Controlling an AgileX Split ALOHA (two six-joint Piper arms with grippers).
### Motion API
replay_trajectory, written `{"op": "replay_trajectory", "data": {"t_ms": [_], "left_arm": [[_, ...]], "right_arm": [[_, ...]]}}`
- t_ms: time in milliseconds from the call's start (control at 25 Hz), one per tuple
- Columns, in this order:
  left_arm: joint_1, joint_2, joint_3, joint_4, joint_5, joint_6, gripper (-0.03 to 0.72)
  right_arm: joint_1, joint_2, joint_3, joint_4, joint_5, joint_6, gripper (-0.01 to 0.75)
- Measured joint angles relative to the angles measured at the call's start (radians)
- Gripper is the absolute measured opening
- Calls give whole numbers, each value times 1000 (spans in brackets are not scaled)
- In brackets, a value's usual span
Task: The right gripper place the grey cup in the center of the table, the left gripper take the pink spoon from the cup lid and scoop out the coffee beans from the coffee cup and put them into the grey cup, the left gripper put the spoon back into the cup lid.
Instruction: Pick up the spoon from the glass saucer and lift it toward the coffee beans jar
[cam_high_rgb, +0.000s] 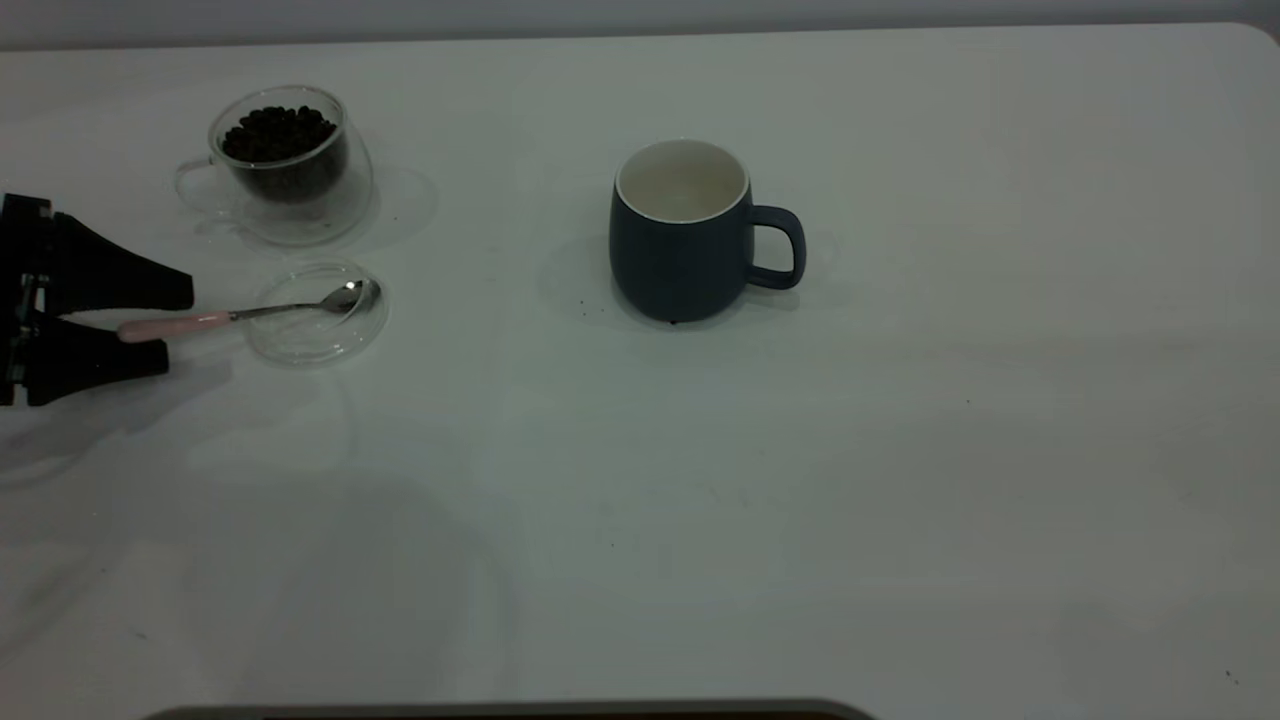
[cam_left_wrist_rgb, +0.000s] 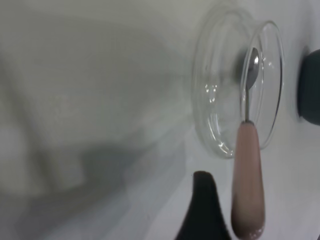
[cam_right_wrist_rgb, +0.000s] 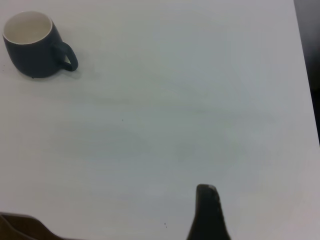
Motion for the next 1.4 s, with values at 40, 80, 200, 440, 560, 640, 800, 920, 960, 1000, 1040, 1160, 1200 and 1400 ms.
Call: {"op": "replay_trajectory", "data": {"t_ms": [40, 80, 200, 440, 560, 640, 800, 920, 960, 1000, 1040, 1160, 1200, 1400], "left_arm": [[0, 0, 0, -8, 6, 3, 615], [0, 0, 0, -14, 13, 5, 585], [0, 0, 0, -17, 16, 11, 496], [0, 0, 0, -19, 17, 11, 365], [0, 0, 0, -19, 17, 11, 316], [0, 0, 0, -20, 17, 11, 279], [0, 0, 0, -20, 17, 11, 183], [0, 0, 0, -20, 18, 13, 134], [0, 0, 0, -20, 18, 13, 129], [0, 0, 0, -20, 18, 13, 129], [0, 0, 0, -20, 18, 13, 129], [0, 0, 0, -20, 22, 13, 129], [0, 0, 0, -19, 22, 13, 128], [0, 0, 0, 3, 31, 10, 128]], "right_arm": [[0, 0, 0, 0, 0, 0, 591], [0, 0, 0, 0, 0, 0, 591], [0, 0, 0, 0, 0, 0, 591], [0, 0, 0, 0, 0, 0, 591], [0, 0, 0, 0, 0, 0, 591], [0, 0, 0, 0, 0, 0, 591], [0, 0, 0, 0, 0, 0, 591], [0, 0, 0, 0, 0, 0, 591], [0, 0, 0, 0, 0, 0, 591], [0, 0, 0, 0, 0, 0, 591], [0, 0, 0, 0, 0, 0, 591], [0, 0, 0, 0, 0, 0, 591], [0, 0, 0, 0, 0, 0, 591], [0, 0, 0, 0, 0, 0, 591]]}}
